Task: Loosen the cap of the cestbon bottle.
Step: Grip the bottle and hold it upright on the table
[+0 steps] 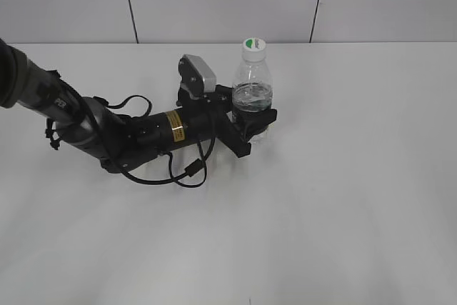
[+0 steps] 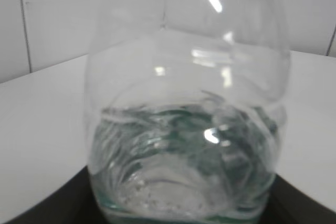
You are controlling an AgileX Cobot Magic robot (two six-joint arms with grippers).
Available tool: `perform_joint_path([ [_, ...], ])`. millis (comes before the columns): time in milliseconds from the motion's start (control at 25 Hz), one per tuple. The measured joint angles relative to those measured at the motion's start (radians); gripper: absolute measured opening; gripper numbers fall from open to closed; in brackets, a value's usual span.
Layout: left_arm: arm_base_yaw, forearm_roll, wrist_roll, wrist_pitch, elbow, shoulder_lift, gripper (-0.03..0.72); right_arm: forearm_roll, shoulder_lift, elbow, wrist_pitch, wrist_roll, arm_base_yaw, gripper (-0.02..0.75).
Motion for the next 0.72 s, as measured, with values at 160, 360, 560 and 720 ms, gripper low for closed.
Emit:
perform_joint_path([
  [160, 0.016, 0.030, 0.004, -0.032, 0.053, -0.044, 0.403, 0.000, 0.000, 0.000, 0.000, 0.000, 0.000, 0.492],
  [360, 0.030, 0.078, 0.016, -0.033, 0.169, -0.093, 0.403, 0.000, 0.000, 0.000, 0.000, 0.000, 0.000, 0.492],
  [560, 0.026, 0.140, 0.023, -0.043, 0.258, -0.118, 0.403, 0.000, 0.000, 0.000, 0.000, 0.000, 0.000, 0.492],
  [720, 0.014, 0.148, 0.027, -0.061, 0.287, -0.127, 0.403, 0.000, 0.000, 0.000, 0.000, 0.000, 0.000, 0.492],
])
